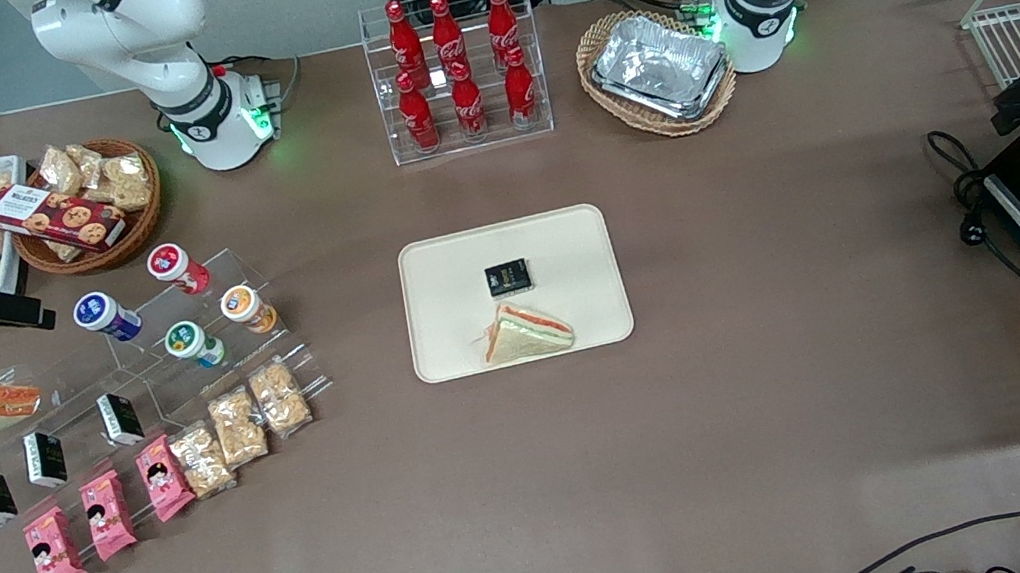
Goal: Place green gum on tray
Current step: 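Move the right gripper down toward the green-capped bottle on the rack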
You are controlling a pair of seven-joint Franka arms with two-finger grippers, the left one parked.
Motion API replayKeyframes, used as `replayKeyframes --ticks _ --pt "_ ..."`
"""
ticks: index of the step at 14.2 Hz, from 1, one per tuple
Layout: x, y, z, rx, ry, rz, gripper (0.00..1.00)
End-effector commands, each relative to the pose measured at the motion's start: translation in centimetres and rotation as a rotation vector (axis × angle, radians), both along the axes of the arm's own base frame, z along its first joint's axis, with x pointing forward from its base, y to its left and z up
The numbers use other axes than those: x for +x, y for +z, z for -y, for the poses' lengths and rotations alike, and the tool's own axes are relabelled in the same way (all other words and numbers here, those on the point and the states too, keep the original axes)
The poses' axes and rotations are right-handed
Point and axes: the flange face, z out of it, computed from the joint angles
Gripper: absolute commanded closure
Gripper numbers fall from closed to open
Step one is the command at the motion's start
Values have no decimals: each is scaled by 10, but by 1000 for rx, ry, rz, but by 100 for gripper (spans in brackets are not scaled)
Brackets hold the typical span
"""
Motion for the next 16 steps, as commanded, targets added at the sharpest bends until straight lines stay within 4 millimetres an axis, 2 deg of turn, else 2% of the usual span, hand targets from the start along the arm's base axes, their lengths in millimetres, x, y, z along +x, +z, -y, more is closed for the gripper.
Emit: replayKeyframes --ticks 1,7,9,11,13,16 --pt "2 1 3 -2 10 5 0" --pt "3 -7 2 8 22 -10 0" --pt "-1 -12 0 9 22 -13 0" --pt "-13 -18 1 11 16 29 0" --pt "-28 -28 0 12 13 79 0" --pt "-36 -58 -3 10 16 96 0"
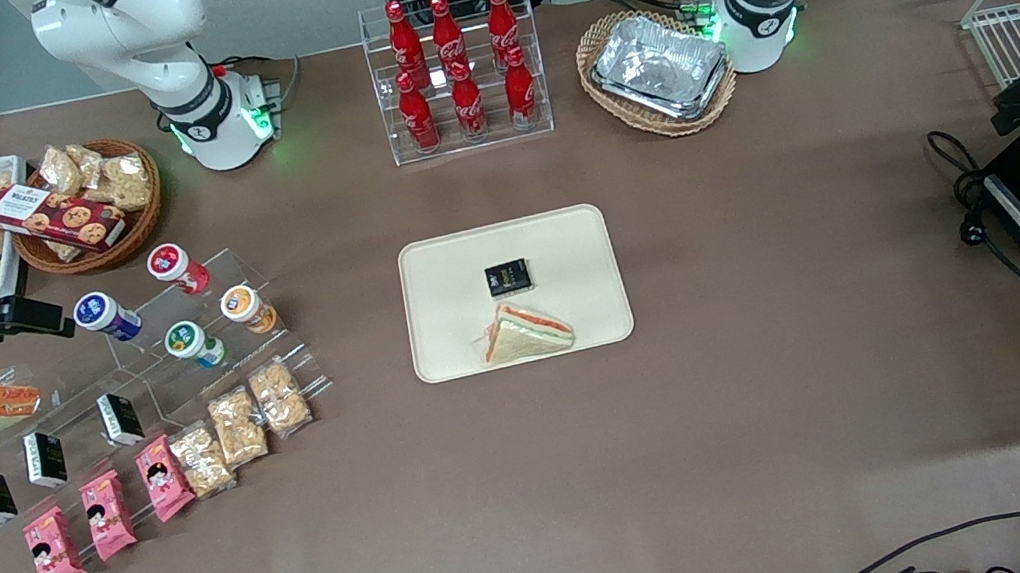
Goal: Place green gum on tray
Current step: 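Move the right gripper down toward the green-capped bottle on the rack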
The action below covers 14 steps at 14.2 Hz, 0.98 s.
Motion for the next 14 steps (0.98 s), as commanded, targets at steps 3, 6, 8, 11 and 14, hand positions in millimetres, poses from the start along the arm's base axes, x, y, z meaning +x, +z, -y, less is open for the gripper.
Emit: replayKeyframes --ticks 3,6,8,11,14 --pt "-25 -57 -9 1 15 33 0" --pt "-28 -98 -22 -5 30 51 0" --pt "-26 -116 -23 -11 32 54 0" --pt "-26 -151 -26 -20 34 67 0" --pt "-34 -179 -28 -25 32 80 0"
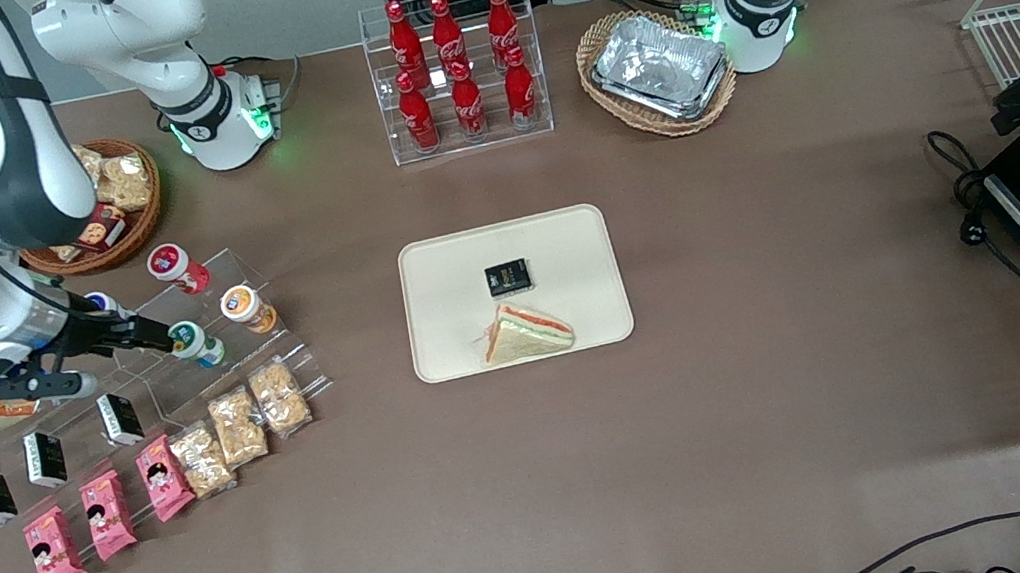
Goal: Place green gum on tray
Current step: 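Close the right gripper around the green-capped bottle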
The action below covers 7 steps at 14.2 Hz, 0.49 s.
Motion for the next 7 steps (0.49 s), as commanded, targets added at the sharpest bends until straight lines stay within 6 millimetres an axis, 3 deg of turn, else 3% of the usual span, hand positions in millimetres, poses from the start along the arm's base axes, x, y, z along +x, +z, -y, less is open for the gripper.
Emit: replayKeyframes --ticks 1,7 --pt "-9 -31 -3 -13 11 20 0" --pt "-7 -57 -10 -17 24 -17 0"
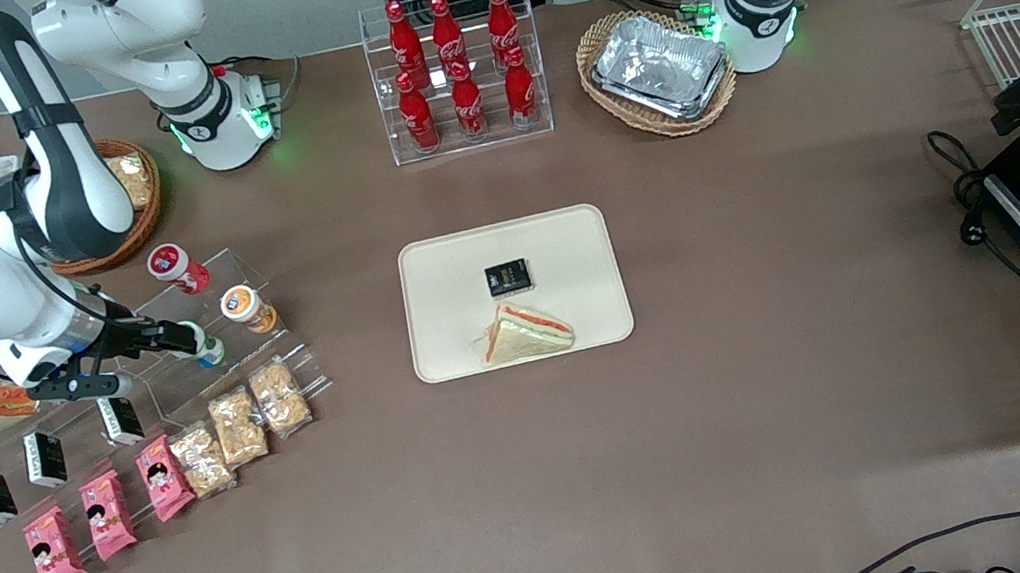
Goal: Place green gum on tray
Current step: 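Close the right gripper around the green-capped bottle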
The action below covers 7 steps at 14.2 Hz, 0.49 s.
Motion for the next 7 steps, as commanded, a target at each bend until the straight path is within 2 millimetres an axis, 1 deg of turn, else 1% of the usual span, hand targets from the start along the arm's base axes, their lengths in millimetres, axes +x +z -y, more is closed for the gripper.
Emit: replayKeyframes --ticks 1,4,5,7 --pt "0 -11 -4 -8 19 -5 0" --pt "-7 -27 -4 -11 19 -9 0" --pt "-9 -30 -4 -11 18 -6 1" --pt "-9 -32 -5 -11 21 -11 10"
